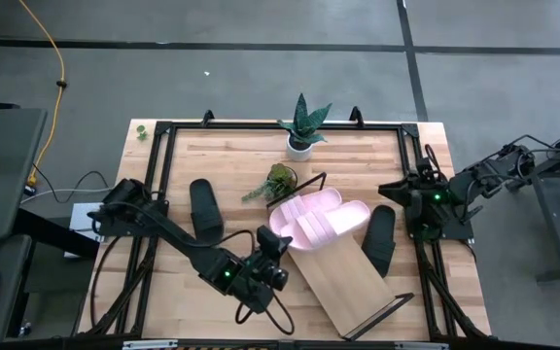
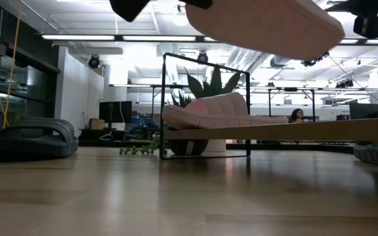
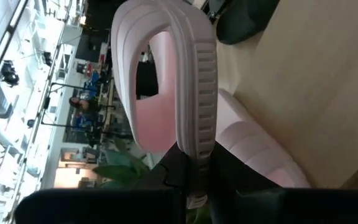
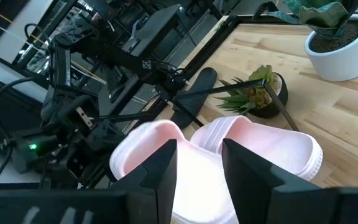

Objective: Pick and place slides into the shelf
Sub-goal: Put the pink slipper on the shelf

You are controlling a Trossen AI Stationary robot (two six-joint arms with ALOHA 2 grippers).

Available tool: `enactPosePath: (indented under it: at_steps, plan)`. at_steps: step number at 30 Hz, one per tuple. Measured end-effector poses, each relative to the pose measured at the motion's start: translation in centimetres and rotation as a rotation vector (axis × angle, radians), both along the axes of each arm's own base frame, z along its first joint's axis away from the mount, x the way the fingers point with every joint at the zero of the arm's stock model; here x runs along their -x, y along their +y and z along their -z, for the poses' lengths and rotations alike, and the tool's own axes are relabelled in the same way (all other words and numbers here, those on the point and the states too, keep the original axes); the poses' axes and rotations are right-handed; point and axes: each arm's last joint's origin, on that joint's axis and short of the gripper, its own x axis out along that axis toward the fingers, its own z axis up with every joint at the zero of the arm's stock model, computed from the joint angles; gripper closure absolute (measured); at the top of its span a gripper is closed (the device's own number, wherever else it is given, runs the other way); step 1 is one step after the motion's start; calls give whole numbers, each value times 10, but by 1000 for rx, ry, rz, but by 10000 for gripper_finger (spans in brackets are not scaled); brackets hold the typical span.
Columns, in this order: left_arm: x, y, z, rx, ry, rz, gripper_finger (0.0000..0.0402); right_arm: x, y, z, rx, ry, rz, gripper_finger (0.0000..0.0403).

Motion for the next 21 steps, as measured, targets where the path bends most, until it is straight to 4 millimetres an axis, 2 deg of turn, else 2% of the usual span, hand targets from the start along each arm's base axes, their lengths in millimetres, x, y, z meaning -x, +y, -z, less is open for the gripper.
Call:
enactPosePath:
  at_steps: [21]
  plan:
    - [-13,-6,43,112,64,43,384,0,0,1,5,13,-8,284]
